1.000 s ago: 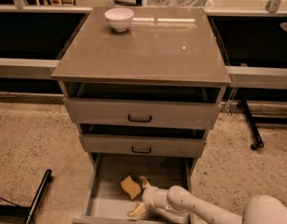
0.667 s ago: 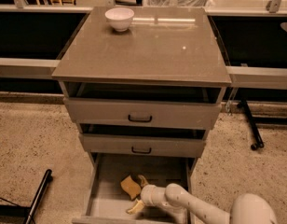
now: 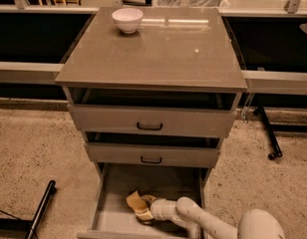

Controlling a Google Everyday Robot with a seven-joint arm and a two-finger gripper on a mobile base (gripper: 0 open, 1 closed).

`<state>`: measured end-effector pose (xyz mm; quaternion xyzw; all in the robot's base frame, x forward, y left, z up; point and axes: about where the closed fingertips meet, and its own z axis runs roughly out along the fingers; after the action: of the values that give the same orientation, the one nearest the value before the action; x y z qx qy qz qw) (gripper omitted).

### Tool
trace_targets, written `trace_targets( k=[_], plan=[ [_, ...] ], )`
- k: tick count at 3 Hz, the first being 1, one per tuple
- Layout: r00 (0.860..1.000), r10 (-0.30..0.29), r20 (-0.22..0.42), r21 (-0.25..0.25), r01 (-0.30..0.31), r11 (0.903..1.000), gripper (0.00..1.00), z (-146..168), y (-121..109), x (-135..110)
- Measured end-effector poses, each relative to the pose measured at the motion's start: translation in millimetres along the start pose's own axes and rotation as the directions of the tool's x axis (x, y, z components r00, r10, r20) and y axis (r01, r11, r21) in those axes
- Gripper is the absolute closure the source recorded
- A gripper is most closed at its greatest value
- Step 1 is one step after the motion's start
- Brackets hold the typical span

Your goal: Pick sponge from bottom drawer and place on counter

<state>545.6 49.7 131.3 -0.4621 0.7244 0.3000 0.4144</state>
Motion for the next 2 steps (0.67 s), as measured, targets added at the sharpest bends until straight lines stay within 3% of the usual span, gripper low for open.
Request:
trace_targets(
  k=[1,2],
  plan=[
    [0.999,0.004,0.045,0.034,-0.005,0.9994,0.73,-10.1,-4.8,-4.8],
    [0.977,-0.130,0.171,-0.002,0.132,0.9913,1.00,-46.6,10.2,-65.7]
  ],
)
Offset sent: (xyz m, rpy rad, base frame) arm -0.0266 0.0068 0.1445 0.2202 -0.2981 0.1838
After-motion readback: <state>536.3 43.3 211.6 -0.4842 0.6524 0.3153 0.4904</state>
